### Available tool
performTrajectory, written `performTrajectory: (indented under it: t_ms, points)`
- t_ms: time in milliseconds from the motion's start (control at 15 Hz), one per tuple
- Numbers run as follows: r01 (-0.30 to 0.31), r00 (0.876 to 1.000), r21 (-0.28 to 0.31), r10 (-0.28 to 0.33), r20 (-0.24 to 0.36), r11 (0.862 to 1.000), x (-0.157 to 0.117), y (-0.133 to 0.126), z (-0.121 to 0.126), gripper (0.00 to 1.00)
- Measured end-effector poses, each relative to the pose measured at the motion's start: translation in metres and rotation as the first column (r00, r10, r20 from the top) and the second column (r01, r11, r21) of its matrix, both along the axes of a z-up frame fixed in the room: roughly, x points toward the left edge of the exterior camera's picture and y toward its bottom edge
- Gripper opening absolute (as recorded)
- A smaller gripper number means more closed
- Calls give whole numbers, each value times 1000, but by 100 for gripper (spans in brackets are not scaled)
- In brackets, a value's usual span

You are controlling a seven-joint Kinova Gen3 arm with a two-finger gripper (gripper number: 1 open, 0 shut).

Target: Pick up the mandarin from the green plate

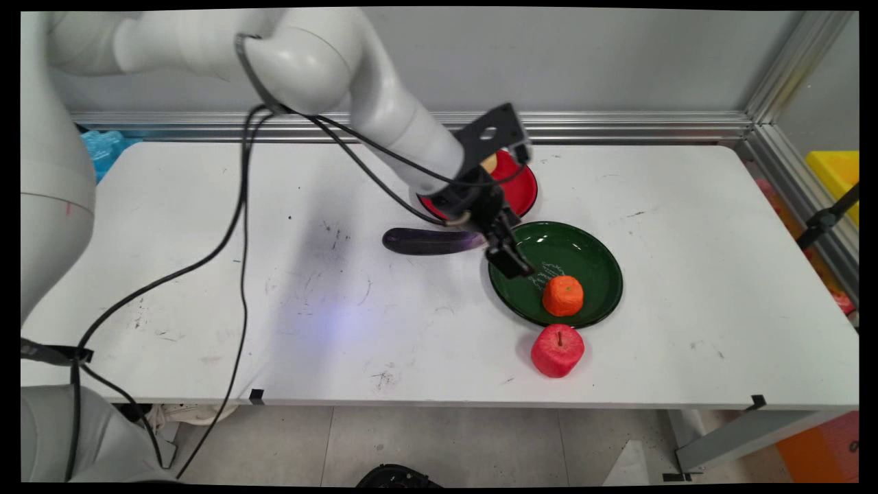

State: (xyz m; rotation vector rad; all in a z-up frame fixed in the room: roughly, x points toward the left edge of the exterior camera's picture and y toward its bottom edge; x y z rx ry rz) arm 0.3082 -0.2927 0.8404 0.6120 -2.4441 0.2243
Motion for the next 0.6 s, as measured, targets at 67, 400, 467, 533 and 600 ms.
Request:
performTrajectory:
  t_ms: [67, 400, 467, 533, 600]
  points:
    - [4, 1000, -10, -4, -4, 1000, -7, -2, -4, 100]
    - [17, 1000, -41, -17, -8, 999, -35, -9, -29, 100]
    - [19, 1000, -47, -20, -7, 999, -40, -10, -36, 100]
    - [21, 1000, -49, -21, -7, 999, -43, -11, -40, 100]
    - [21, 1000, -52, -22, -6, 998, -46, -11, -44, 100]
